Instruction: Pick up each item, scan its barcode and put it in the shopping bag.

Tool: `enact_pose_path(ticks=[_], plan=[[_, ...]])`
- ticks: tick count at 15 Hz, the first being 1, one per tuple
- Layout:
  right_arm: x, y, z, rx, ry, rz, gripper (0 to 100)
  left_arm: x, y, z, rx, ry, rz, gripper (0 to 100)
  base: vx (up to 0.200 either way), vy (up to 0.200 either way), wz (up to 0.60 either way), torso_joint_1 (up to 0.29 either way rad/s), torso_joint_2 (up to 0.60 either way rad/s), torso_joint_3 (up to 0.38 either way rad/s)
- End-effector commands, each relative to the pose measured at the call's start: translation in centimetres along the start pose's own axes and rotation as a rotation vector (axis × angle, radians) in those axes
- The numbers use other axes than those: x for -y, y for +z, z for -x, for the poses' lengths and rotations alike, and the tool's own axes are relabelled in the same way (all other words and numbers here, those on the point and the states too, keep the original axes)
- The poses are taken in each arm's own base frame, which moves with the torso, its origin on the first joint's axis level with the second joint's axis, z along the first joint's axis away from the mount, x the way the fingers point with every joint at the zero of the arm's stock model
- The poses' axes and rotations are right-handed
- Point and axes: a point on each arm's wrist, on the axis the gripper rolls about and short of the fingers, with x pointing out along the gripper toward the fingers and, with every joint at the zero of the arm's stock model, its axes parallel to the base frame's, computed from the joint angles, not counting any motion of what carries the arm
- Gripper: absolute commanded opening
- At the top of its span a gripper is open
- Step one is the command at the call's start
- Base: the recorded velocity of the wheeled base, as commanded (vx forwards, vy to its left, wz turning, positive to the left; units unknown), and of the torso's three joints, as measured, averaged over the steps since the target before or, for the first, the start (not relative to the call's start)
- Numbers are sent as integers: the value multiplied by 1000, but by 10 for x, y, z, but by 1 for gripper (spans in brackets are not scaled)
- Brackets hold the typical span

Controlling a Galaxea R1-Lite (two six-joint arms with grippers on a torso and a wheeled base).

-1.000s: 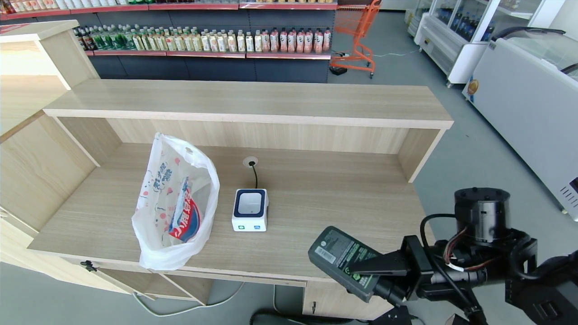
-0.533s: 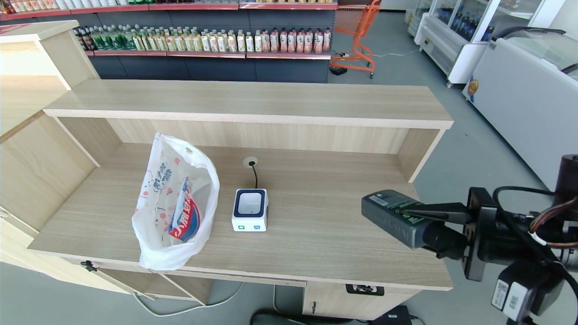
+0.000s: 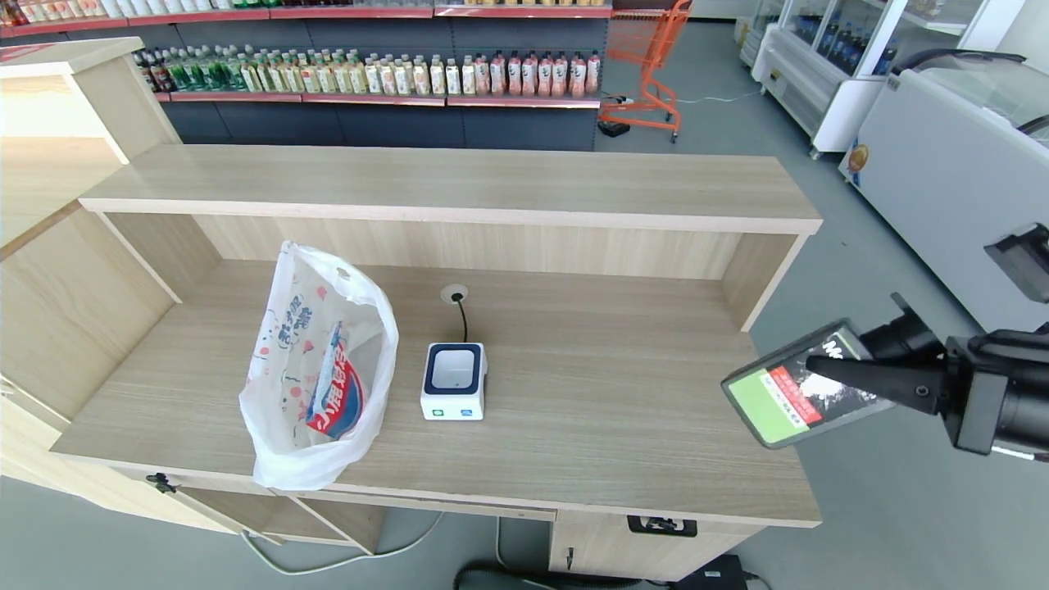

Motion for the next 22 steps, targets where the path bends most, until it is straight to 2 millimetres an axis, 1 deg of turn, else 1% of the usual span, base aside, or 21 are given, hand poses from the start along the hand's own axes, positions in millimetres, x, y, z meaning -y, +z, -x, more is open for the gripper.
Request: enact_pose_path(ticks=[1,4,7,12,16,22], plan=[[2,33,-8,147,-113,-400,0,0,0,0,0,0,0,100,0,0,0,0,0,0],[11,24,-16,110,-130,-450,0,0,0,0,0,0,0,100,0,0,0,0,0,0],[12,22,-21,96,-124,-500,0,0,0,0,0,0,0,100,0,0,0,0,0,0],[8,7,-13,77,-152,-530,0,0,0,0,0,0,-3,100,0,0,0,0,0,0],[7,-1,-11,61,-160,-543,0,0,0,0,0,0,9,100,0,200,0,-4,0,4],[12,-1,-13,60,-182,-544,0,0,0,0,2,0,17,100,0,200,0,3,-1,2]])
